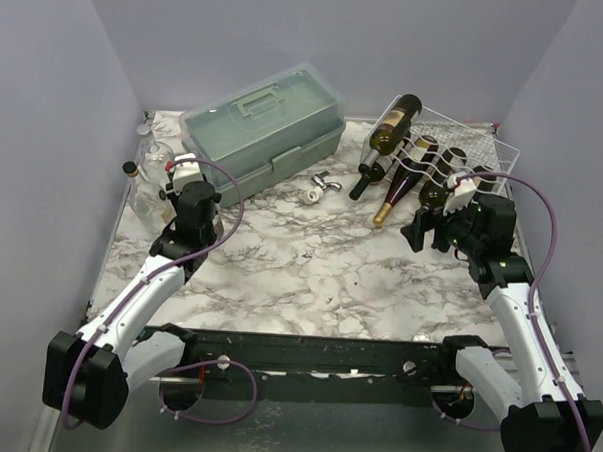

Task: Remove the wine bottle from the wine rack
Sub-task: Move the wine bottle to the center of the board.

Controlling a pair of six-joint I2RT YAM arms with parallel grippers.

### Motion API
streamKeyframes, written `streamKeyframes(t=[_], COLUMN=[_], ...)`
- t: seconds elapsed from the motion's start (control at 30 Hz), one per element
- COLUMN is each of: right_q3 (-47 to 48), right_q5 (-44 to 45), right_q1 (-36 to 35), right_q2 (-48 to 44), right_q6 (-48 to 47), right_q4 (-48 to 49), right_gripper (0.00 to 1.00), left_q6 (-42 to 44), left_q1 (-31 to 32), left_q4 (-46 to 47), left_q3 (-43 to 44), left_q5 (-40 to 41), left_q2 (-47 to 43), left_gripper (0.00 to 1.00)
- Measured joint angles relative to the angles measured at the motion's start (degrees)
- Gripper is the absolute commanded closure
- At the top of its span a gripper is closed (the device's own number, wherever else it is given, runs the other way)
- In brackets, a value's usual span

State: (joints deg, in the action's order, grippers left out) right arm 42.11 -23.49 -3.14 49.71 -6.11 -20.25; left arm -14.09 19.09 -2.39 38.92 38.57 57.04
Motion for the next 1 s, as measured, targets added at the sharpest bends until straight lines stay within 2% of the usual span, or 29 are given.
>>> streamKeyframes(t=[1.0], right_q3=[0.0], right_q5=[0.0], right_q1=[0.0], right_q2=[0.28], right_q6=[-0.02], right_q4=[0.0], right_gripper=[0.01], left_q6=[3.72], left_q1=[-9.42], left_q4=[7.91], left_q3=[8.26], left_q5=[-3.32], left_q2=[14.99], left_gripper=[1.0])
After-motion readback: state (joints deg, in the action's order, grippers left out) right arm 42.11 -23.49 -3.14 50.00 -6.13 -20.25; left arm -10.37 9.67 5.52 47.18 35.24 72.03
